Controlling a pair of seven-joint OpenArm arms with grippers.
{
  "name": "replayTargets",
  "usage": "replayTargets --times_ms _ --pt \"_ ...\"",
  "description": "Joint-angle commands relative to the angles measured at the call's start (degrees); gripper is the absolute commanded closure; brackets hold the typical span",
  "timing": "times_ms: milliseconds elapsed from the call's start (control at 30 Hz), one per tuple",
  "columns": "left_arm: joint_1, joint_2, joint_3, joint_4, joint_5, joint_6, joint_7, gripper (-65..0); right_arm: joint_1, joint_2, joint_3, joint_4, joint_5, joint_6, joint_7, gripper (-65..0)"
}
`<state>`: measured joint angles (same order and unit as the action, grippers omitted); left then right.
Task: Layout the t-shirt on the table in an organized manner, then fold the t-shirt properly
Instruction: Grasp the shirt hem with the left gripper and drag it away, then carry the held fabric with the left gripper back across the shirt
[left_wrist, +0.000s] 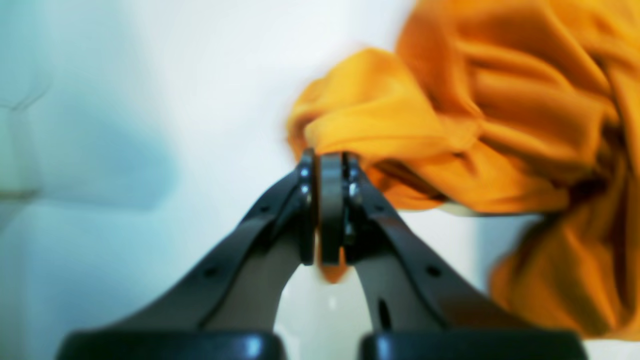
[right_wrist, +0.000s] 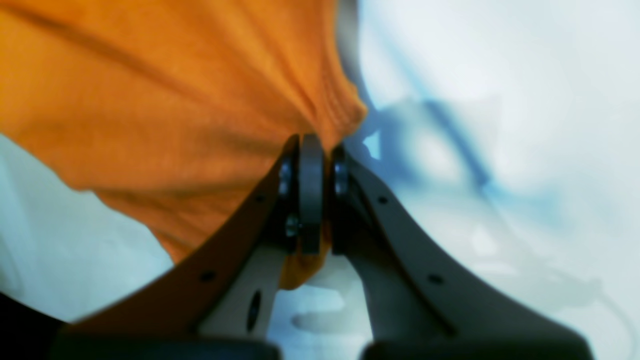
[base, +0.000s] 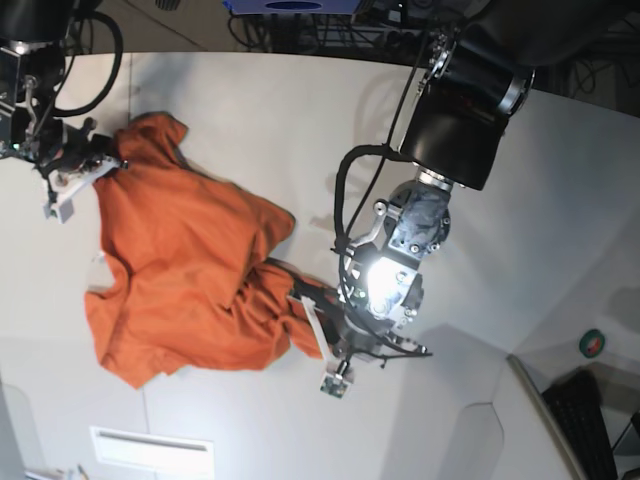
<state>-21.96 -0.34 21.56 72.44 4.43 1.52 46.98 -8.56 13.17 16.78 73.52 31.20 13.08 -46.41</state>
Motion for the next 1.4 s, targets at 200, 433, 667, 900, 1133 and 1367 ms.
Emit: replayTargets --times_ms 200,433,667,900,1133,1367 --pt "-1.6 -4.4 -3.8 13.7 0.0 0.2 8.8 0.0 -5.3 4.4 0.1 12.7 0.6 0.4 0.0 0.0" --pt "-9.6 -0.4 -6.0 6.1 0.1 0.2 -0.7 0.0 -0.9 8.3 0.3 9.4 0.6 0.3 0.0 0.0" --pt "-17.0 2.1 -6.1 5.3 0.1 0.2 -3.4 0.0 0.4 12.6 0.3 6.3 0.6 0.3 0.4 0.0" --pt "-22.1 5.7 -1.9 -14.3 0.2 0.2 -13.8 0.0 3.9 13.5 0.1 6.2 0.5 0.1 1.3 0.0" --pt "-28.9 9.3 -1.3 -36.8 -5.2 0.3 -34.5 0.0 5.7 13.4 0.0 0.7 0.5 0.0 1.2 0.0" --pt "-30.7 9.3 -1.0 -40.9 -22.4 0.3 -43.9 -45.1 5.4 13.2 0.0 -2.9 0.5 0.2 1.4 0.0"
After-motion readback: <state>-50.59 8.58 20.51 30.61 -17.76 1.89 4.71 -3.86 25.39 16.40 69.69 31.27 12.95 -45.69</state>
